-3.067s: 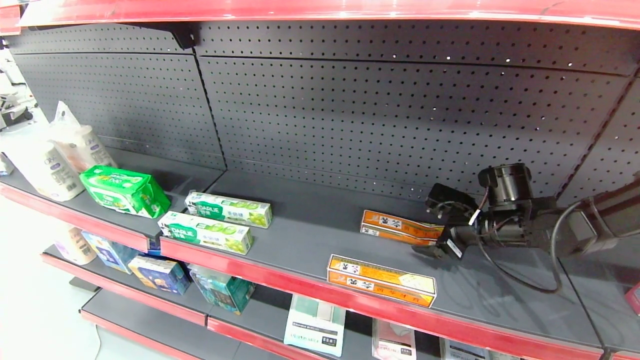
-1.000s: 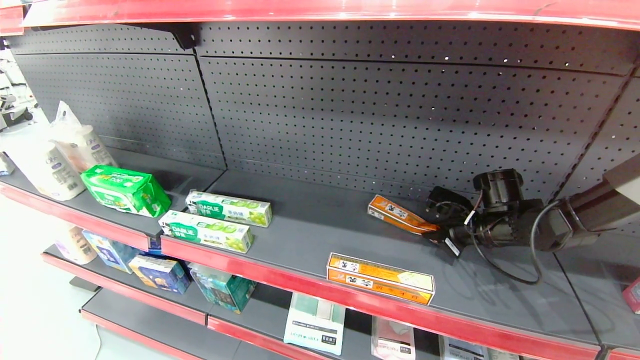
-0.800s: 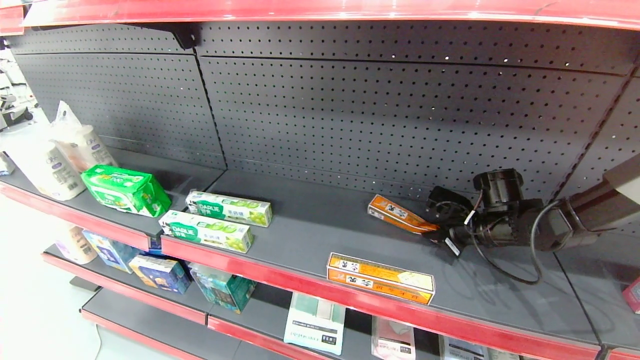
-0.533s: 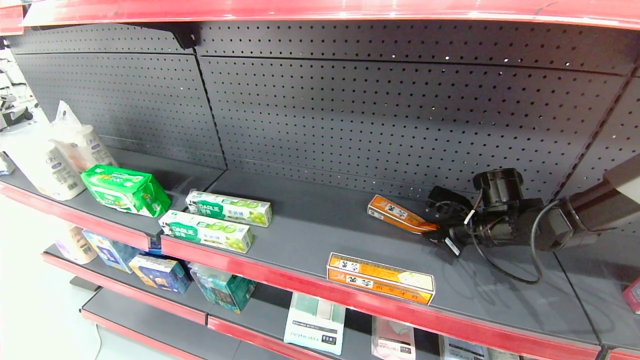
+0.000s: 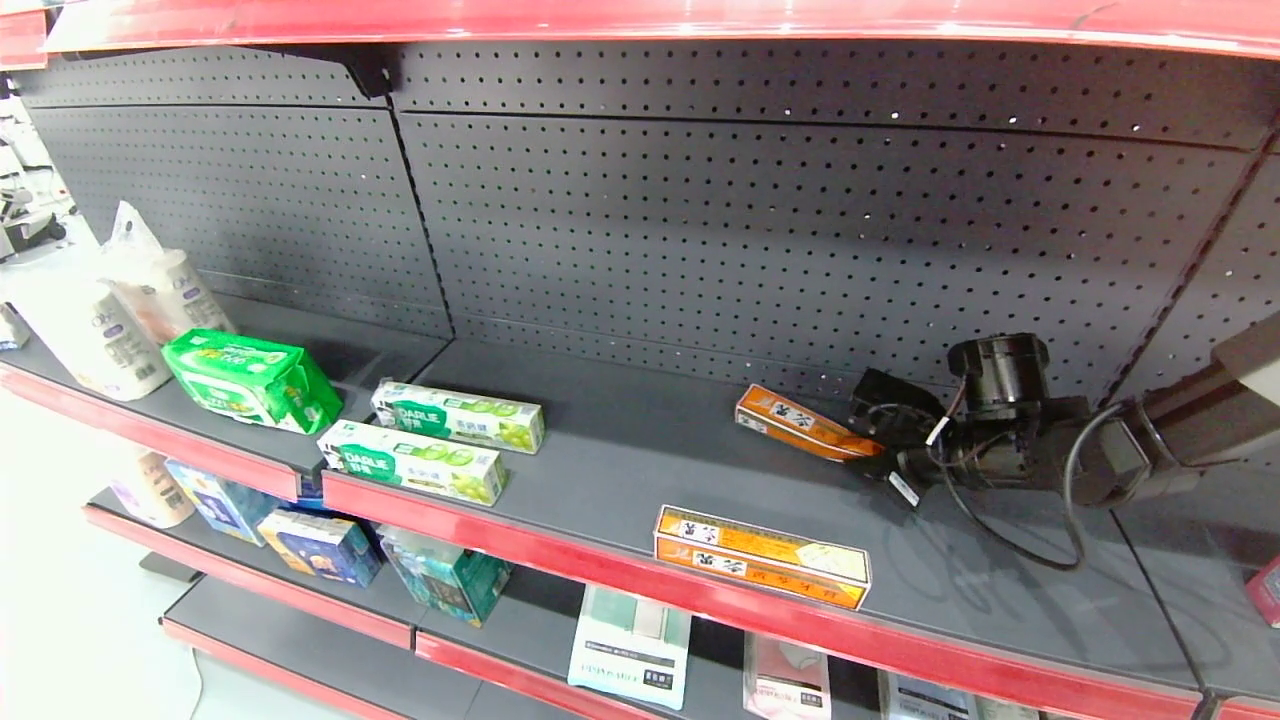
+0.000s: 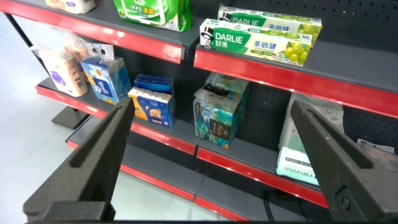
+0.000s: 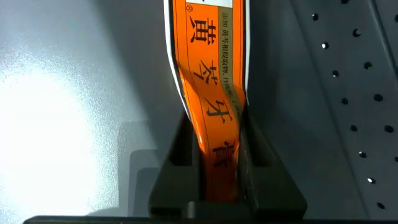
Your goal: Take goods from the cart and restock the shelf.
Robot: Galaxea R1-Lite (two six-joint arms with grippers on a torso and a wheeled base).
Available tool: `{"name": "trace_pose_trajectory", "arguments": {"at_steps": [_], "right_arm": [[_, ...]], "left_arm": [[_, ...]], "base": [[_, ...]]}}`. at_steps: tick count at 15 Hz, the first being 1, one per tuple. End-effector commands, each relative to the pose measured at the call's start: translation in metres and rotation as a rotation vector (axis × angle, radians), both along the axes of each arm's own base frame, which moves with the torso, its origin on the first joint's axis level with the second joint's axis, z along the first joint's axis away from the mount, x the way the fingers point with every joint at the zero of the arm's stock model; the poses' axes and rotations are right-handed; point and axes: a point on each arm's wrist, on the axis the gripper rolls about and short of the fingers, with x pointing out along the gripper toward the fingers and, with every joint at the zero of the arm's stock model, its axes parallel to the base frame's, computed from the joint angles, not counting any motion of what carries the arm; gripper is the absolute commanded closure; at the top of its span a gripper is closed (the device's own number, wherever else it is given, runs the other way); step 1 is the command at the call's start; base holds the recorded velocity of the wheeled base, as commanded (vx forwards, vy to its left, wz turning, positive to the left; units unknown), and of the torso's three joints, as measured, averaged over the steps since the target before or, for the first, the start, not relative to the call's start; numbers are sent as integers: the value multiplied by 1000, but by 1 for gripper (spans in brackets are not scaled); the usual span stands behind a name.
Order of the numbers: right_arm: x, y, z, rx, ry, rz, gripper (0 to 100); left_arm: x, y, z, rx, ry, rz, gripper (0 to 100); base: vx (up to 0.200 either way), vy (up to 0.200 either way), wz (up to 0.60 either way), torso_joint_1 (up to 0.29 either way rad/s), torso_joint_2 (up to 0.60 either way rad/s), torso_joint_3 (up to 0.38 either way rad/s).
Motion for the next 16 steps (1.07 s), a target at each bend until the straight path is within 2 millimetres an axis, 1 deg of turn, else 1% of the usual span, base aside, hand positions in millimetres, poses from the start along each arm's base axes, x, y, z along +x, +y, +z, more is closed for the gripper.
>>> {"name": "trace_pose_trajectory", "arguments": {"at_steps": [1, 5, 9, 10, 12, 13, 14, 16], "right_arm": [[-4, 0, 0, -2, 6, 3, 0], [-8, -1, 3, -1, 0, 3, 0], [-15, -2, 23, 60, -28, -42, 0], [-26, -3, 29, 121, -1, -94, 0], [-40, -6, 31, 178, 35, -155, 0], [-45, -10, 31, 193, 49, -215, 0], [-46, -11, 32, 203, 50, -240, 0], [-41, -17, 34, 213, 41, -378, 0]], "left_arm": [[0, 0, 0, 0, 1, 0, 0], [0, 0, 0, 0, 1, 0, 0], [0, 0, 0, 0, 1, 0, 0], [0, 0, 0, 0, 1, 0, 0], [0, 0, 0, -2, 1, 2, 0], [0, 0, 0, -2, 1, 2, 0], [0, 0, 0, 0, 1, 2, 0], [0, 0, 0, 0, 1, 2, 0]], "base": [[0, 0, 0, 0, 0, 0], [0, 0, 0, 0, 0, 0], [0, 0, 0, 0, 0, 0], [0, 0, 0, 0, 0, 0], [0, 0, 0, 0, 0, 0], [0, 0, 0, 0, 0, 0], [0, 0, 0, 0, 0, 0], [0, 0, 0, 0, 0, 0]]}}
